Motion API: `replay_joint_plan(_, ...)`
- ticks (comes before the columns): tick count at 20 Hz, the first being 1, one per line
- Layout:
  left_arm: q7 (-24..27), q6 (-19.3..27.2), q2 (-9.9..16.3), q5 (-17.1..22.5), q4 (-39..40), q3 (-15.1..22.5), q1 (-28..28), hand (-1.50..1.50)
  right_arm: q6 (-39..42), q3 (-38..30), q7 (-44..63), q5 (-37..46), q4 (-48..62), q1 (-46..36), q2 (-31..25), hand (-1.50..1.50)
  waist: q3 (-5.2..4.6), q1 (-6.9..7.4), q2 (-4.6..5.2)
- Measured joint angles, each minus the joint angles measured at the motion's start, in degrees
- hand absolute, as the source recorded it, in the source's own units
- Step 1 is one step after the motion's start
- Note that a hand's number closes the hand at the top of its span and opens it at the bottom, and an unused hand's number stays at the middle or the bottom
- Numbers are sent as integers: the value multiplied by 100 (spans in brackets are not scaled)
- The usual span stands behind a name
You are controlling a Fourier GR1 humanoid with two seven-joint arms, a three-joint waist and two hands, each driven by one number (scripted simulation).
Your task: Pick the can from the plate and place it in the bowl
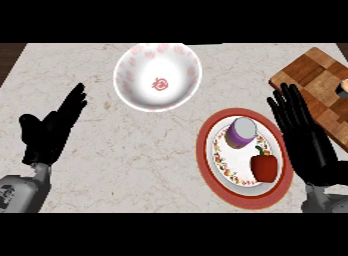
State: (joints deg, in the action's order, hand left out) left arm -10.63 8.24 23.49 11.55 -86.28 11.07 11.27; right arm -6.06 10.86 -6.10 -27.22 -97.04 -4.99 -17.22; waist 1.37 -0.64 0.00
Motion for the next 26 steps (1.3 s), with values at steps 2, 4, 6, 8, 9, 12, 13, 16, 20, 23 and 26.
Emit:
replay_joint_plan(2,18,20,-66,-40,3,-21,50,0,-127,167,109,264,26,24,13,150,-54,20,-1)
replay_joint_plan(4,98,154,-199,-123,-82,7,74,0,-337,405,350,675,246,-112,-28,150,-91,76,2)
replay_joint_plan(6,274,281,-349,-195,-136,37,62,0,-563,694,764,1151,396,-249,-161,150,-120,125,2)
replay_joint_plan(8,306,328,-407,-184,-125,21,47,0,-919,679,849,1926,595,-272,-655,-150,-194,63,-22)
replay_joint_plan(9,343,379,-475,-189,-111,32,13,0,-1309,609,844,2200,640,-230,-630,-150,-189,12,-27)
replay_joint_plan(12,447,446,-616,-170,-118,33,-42,0,-2479,641,521,2747,595,-51,54,-150,-164,-14,-29)
replay_joint_plan(13,491,478,-675,-186,-141,59,-84,0,-2788,726,313,2914,574,56,295,-150,-158,-6,-28)
replay_joint_plan(16,569,530,-802,-244,-120,93,-103,0,-3508,1005,-176,3436,436,306,790,-150,-147,5,-21)
replay_joint_plan(20,572,614,-956,-380,-241,176,-189,0,-4129,1247,238,4367,-41,487,869,-150,-146,20,-20)
replay_joint_plan(23,560,577,-957,-358,-246,123,-201,0,-4124,1186,1346,5184,-423,421,638,-150,-156,7,-25)
replay_joint_plan(26,587,562,-976,-382,-252,115,-264,0,-3782,1134,2552,5946,-884,401,516,-150,-159,0,-28)
